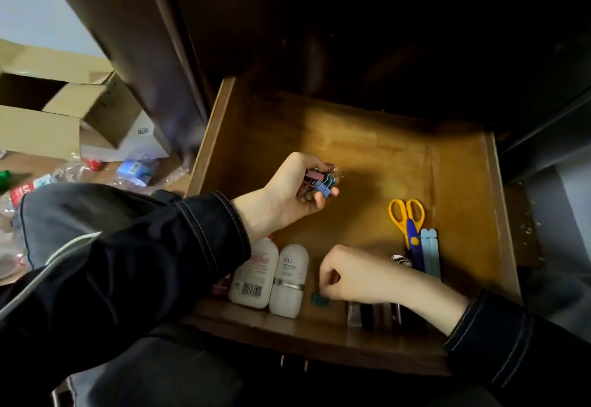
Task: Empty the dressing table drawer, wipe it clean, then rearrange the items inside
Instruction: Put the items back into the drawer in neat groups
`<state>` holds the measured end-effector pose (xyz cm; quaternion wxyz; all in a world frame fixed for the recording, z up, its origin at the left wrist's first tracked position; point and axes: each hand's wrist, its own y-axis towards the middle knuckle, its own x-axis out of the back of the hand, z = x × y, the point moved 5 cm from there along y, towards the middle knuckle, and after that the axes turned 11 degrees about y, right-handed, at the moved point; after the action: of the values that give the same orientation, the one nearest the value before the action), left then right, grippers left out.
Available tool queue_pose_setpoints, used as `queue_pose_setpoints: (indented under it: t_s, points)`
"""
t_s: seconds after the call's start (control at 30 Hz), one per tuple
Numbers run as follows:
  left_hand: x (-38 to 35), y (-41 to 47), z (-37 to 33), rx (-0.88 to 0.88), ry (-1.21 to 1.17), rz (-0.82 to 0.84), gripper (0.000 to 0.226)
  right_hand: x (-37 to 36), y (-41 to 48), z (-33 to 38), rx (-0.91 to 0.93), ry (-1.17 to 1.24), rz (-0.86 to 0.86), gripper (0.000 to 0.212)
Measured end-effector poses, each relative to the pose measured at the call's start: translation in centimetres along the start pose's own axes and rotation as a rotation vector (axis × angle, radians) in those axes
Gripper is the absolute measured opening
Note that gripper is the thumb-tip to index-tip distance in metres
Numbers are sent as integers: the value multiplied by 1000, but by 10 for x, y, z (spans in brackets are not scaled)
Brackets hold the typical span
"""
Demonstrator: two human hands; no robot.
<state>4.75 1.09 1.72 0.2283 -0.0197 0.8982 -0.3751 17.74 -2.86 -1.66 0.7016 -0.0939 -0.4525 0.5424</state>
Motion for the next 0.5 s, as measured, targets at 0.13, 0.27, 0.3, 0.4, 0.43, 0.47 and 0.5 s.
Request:
queue_pose_setpoints:
  t_s: [0.13, 0.27, 0.3, 0.4, 0.43, 0.47, 0.5]
  points:
    - [-1, -1, 1, 2, 24, 14, 19, -7, 1, 1, 22, 13, 41, 14]
    - [-2, -3, 1, -5, 22, 18, 23, -11, 3, 5, 49, 19, 57, 18]
    - [-2, -3, 1, -3, 20, 15, 24, -12, 3, 6, 59, 17, 68, 21]
    - [0, -2, 2, 6, 22, 3, 25, -13, 3, 6, 83, 39, 108, 27]
    - [0, -1, 3, 7, 23, 4, 25, -13, 3, 7, 94, 49, 125, 28]
    - [0, -1, 3, 7, 25, 5, 25, -13, 2, 7, 108, 58, 139, 30]
    - [1, 0, 4, 7, 27, 6, 25, -12, 2, 8, 119, 78, 146, 31]
